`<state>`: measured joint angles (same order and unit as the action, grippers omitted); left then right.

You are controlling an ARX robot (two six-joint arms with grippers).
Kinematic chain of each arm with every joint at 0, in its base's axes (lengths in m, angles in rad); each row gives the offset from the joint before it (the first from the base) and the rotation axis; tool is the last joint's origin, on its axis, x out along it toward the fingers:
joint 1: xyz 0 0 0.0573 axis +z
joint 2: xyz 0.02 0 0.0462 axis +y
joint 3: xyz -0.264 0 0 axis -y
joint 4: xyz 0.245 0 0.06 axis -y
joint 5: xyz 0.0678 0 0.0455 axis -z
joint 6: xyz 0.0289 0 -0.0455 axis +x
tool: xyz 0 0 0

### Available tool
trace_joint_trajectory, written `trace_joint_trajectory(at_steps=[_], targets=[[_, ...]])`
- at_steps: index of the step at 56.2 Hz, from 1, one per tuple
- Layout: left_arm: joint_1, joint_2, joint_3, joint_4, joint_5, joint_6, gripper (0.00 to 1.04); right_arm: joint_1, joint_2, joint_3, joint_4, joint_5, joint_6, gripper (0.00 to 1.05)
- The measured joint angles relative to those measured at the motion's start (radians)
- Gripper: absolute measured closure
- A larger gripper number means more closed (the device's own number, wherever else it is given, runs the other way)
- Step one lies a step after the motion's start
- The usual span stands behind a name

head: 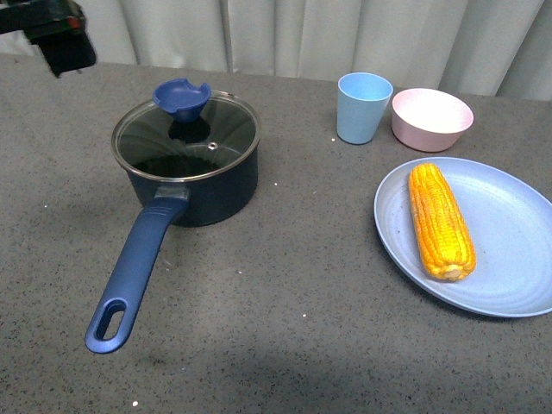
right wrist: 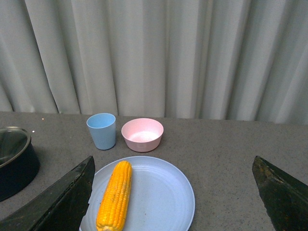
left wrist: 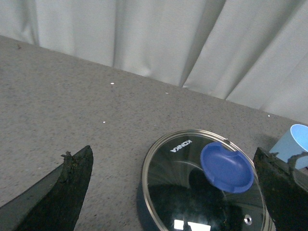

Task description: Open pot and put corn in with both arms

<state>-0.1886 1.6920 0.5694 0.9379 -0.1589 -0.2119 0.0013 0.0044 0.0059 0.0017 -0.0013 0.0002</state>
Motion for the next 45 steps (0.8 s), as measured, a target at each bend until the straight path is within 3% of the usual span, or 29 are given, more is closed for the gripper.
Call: trace_joint_trajectory(at_steps=[28, 45], targets=[[-0.087, 0.309, 0.311, -0.100, 0.103, 0.053, 0.06, 0.000, 0.000, 0.000, 0.000, 0.000, 0.000, 0.09], [-0.094, 0.390, 0.352, -0.102, 0.106, 0.129, 0.06, 0.000, 0.000, 0.000, 0.000, 0.000, 0.000, 0.09]])
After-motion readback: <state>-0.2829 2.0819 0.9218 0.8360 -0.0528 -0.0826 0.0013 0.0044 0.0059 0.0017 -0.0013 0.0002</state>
